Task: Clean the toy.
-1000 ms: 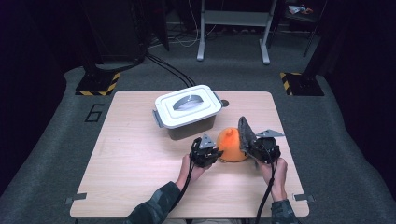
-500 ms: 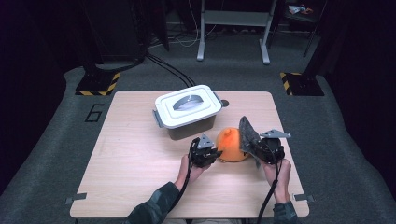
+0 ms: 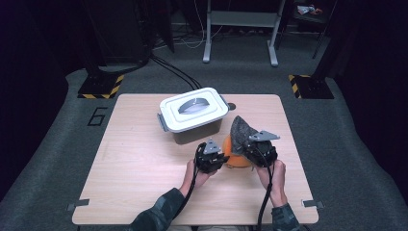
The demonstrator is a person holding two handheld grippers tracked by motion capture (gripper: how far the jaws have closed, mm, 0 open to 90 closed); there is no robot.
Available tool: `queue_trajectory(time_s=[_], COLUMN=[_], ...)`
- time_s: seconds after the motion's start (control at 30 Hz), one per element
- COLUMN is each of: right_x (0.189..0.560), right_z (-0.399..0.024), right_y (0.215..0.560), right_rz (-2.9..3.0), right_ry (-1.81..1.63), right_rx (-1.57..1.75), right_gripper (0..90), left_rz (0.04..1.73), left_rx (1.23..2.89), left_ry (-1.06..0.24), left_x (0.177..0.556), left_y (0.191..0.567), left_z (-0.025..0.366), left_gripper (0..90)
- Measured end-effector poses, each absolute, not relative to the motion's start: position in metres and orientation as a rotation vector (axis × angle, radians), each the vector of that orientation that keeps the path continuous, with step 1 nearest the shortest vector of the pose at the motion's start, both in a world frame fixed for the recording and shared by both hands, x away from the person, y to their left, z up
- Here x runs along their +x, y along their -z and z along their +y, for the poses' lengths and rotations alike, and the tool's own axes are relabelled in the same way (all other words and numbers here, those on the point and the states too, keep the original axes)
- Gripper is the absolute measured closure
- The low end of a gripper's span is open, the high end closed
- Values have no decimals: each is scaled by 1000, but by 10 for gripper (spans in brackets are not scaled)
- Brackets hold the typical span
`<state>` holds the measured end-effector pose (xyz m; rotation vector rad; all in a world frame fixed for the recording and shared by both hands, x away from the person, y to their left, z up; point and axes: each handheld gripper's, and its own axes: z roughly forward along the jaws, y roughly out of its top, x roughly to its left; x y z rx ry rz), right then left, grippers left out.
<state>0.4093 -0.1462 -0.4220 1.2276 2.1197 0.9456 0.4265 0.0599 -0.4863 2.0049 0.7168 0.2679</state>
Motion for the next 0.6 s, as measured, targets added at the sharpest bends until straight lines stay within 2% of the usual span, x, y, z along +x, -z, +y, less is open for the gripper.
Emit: queue_trajectory(time_s=[0.6], right_x=[425], right_z=[-192], right_y=[455], right_rz=[2078], right_ry=[-866], right_rx=[1452], right_gripper=[783], left_rz=[728], left_rx=[2002], left_ry=[-268], left_x=[428], left_y=[488], left_z=[62], left_gripper=[810])
